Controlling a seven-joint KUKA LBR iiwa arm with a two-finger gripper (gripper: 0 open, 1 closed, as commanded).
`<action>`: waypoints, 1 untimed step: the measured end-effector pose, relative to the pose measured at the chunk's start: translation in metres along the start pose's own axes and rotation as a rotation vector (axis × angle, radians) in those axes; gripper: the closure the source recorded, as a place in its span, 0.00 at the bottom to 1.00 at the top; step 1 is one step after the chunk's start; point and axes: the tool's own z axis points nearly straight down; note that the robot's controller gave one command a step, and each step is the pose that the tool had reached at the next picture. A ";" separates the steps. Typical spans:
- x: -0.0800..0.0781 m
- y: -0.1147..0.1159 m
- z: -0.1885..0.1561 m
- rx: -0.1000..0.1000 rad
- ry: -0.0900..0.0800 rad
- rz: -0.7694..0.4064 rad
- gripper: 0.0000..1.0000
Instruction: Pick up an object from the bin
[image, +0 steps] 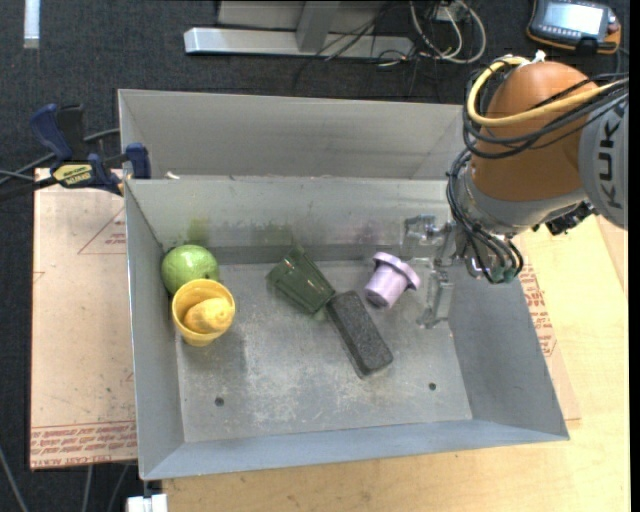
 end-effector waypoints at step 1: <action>0.004 0.014 0.057 -0.001 -0.003 0.042 0.00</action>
Offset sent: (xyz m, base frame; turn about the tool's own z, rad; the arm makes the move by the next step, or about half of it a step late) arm 0.0034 0.0446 -0.0791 0.3480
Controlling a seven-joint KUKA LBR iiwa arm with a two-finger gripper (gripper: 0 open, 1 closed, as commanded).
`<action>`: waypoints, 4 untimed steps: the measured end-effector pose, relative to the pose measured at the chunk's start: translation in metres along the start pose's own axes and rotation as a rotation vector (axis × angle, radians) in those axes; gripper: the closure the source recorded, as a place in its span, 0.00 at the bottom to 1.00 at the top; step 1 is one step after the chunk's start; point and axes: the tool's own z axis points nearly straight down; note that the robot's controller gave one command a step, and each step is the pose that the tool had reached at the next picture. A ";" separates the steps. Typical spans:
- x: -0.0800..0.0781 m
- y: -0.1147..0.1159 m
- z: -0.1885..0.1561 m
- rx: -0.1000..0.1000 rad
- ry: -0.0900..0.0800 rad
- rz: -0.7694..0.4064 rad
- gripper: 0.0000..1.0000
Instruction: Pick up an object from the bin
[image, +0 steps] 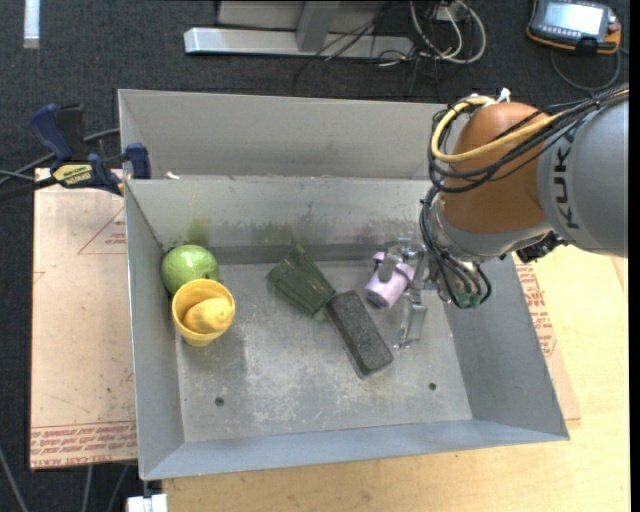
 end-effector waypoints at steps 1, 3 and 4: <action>-0.002 0.019 0.026 0.001 0.007 0.232 0.00; 0.012 0.025 0.089 0.000 0.002 0.451 0.00; 0.017 0.004 0.108 -0.008 -0.011 0.640 1.00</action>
Offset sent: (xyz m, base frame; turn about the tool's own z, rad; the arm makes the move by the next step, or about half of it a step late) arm -0.0175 0.0229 -0.0584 0.2359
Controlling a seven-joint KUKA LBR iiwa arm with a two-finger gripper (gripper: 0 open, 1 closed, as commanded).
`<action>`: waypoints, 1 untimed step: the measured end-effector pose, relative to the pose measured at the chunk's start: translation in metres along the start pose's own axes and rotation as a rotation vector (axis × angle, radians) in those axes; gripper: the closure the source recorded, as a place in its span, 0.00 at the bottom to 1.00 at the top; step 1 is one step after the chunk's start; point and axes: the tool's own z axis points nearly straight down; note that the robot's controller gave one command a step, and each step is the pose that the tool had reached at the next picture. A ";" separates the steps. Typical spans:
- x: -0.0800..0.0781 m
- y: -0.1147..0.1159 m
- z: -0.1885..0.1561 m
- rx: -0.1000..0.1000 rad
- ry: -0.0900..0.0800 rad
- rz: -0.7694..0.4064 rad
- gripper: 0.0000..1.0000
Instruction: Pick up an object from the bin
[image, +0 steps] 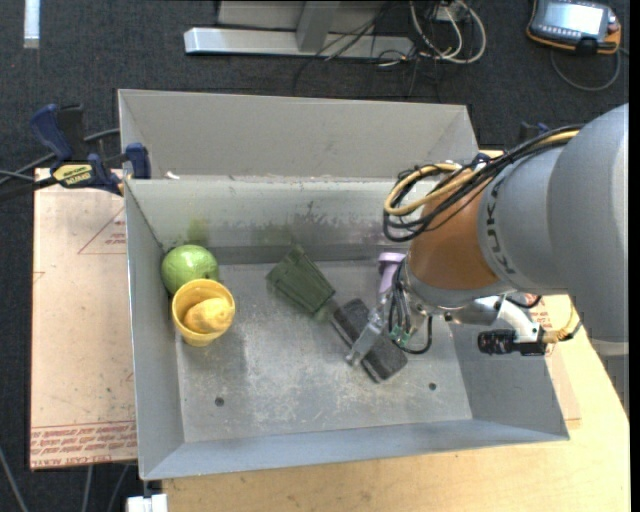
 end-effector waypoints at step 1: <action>0.000 0.000 0.000 0.000 0.000 0.000 1.00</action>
Offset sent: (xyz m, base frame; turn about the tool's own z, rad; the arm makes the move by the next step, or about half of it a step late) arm -0.0003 0.0001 0.0048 0.0000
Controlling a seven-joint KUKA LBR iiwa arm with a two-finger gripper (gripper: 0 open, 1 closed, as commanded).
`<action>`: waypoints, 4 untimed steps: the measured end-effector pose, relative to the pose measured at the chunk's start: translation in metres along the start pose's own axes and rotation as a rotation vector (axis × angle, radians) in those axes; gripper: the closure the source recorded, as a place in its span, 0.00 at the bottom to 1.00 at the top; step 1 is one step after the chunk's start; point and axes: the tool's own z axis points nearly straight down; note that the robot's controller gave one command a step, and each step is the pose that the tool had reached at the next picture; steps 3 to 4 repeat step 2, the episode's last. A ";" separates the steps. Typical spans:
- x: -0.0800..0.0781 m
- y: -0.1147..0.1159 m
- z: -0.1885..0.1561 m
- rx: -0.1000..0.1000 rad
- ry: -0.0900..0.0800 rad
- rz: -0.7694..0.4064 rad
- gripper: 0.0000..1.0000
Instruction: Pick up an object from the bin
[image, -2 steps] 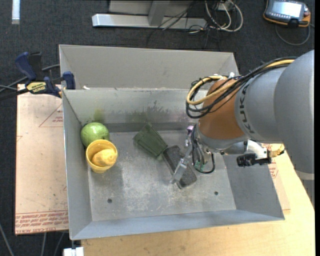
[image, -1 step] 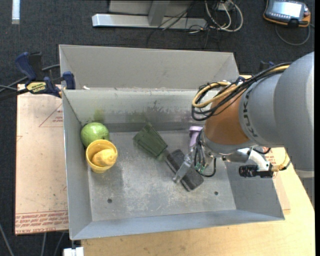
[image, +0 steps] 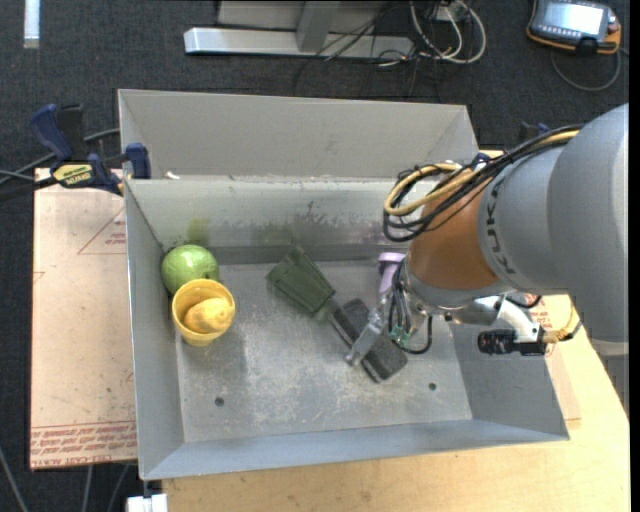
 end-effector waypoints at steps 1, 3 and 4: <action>0.000 0.000 -0.001 -0.001 -0.001 0.000 1.00; 0.001 -0.001 -0.008 0.003 0.004 -0.001 1.00; 0.001 -0.001 -0.008 0.003 0.004 -0.001 1.00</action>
Offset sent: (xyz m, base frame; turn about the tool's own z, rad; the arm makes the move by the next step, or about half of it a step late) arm 0.0001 -0.0001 0.0750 0.0000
